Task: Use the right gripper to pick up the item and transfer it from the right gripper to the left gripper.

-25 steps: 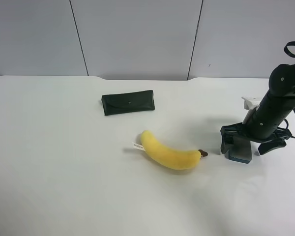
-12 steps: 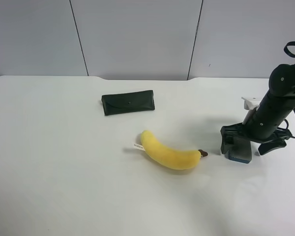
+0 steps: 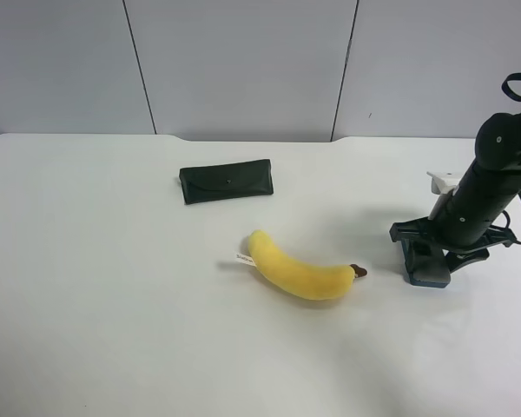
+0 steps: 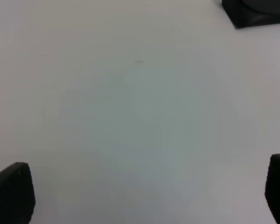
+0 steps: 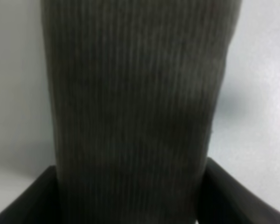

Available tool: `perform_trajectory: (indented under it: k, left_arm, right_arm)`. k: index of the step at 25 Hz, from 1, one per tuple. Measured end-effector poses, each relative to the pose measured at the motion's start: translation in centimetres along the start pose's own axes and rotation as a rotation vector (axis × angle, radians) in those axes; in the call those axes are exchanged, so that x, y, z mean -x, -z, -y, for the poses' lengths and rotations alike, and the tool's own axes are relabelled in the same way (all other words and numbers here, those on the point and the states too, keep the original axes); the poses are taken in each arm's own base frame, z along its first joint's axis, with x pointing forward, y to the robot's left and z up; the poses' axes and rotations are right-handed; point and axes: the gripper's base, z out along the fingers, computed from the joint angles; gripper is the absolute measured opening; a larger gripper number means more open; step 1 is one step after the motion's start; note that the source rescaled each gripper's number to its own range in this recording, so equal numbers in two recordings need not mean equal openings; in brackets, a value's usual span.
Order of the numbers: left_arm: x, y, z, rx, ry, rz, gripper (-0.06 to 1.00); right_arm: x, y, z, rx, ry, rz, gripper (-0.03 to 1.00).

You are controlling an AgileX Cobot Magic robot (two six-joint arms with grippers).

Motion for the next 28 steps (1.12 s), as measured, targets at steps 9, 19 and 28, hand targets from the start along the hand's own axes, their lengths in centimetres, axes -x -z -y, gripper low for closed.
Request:
perform_trajectory:
  k: [9, 19, 28]
  left_arm:
    - [0.0, 0.0, 0.0, 0.000, 0.000, 0.001, 1.00]
    - [0.0, 0.0, 0.0, 0.000, 0.000, 0.001, 1.00]
    - [0.0, 0.0, 0.0, 0.000, 0.000, 0.001, 1.00]
  right_arm:
    - [-0.3, 2.1, -0.1, 0.004, 0.002, 0.025, 0.01]
    - [-1.8, 9.0, -0.5, 0.032, 0.022, 0.173, 0.01]
    - [-3.9, 11.7, -5.5, 0.090, 0.311, 0.220, 0.01]
